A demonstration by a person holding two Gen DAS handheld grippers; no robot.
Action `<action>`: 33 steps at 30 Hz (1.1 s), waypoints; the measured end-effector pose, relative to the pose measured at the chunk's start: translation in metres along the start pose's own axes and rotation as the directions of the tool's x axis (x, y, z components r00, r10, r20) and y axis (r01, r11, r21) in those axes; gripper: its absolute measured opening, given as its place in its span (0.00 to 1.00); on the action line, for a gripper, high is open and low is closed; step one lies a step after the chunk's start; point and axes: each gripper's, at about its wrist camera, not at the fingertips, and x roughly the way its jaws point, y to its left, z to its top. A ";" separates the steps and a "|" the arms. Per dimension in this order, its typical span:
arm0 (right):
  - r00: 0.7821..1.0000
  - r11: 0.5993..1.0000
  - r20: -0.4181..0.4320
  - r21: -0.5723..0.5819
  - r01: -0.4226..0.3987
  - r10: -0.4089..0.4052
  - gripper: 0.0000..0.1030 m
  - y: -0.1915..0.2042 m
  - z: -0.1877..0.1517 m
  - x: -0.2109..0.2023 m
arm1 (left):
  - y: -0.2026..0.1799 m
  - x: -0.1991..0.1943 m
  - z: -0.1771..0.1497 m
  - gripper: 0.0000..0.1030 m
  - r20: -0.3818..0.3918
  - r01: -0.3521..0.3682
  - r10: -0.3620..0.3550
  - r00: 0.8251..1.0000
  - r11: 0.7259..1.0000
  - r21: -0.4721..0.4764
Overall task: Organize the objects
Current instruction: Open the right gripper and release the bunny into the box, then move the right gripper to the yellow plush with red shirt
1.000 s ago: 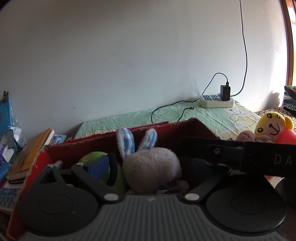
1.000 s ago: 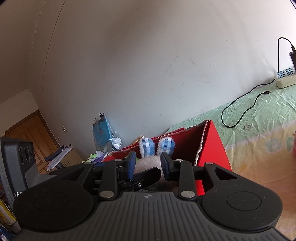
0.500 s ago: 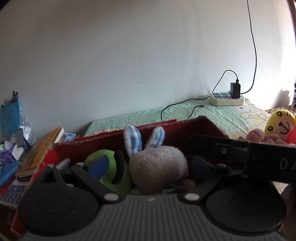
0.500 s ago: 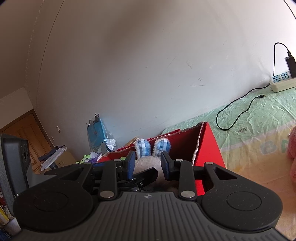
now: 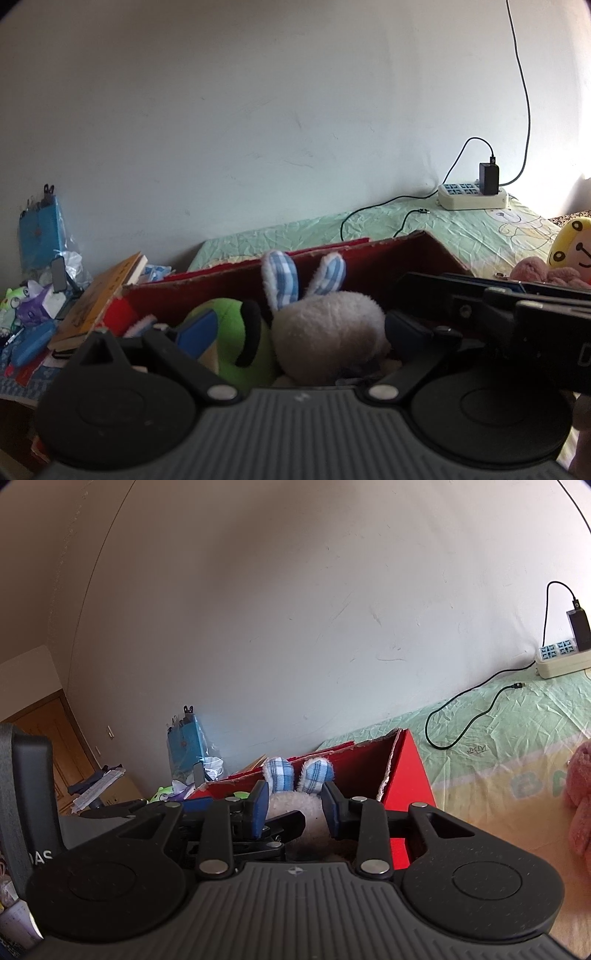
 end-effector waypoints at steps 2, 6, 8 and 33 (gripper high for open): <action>1.000 1.000 0.008 0.014 -0.013 0.013 0.43 -0.002 0.000 -0.002 | 0.000 -0.002 0.000 0.96 0.009 -0.018 0.018 1.000 1.000 -0.011; 0.997 0.997 0.040 0.041 -0.062 0.060 0.44 -0.007 0.004 -0.010 | 0.004 -0.011 0.002 0.96 0.014 -0.033 0.034 0.999 0.997 -0.071; 0.995 0.996 0.072 0.038 -0.079 0.076 0.44 -0.007 0.006 -0.017 | 0.003 -0.020 0.002 0.96 0.028 -0.037 0.040 0.999 0.996 -0.082; 0.951 0.987 0.266 0.071 0.141 -0.155 0.44 -0.137 0.031 -0.154 | -0.167 -0.058 0.027 0.99 0.104 0.313 -0.319 0.942 0.947 0.069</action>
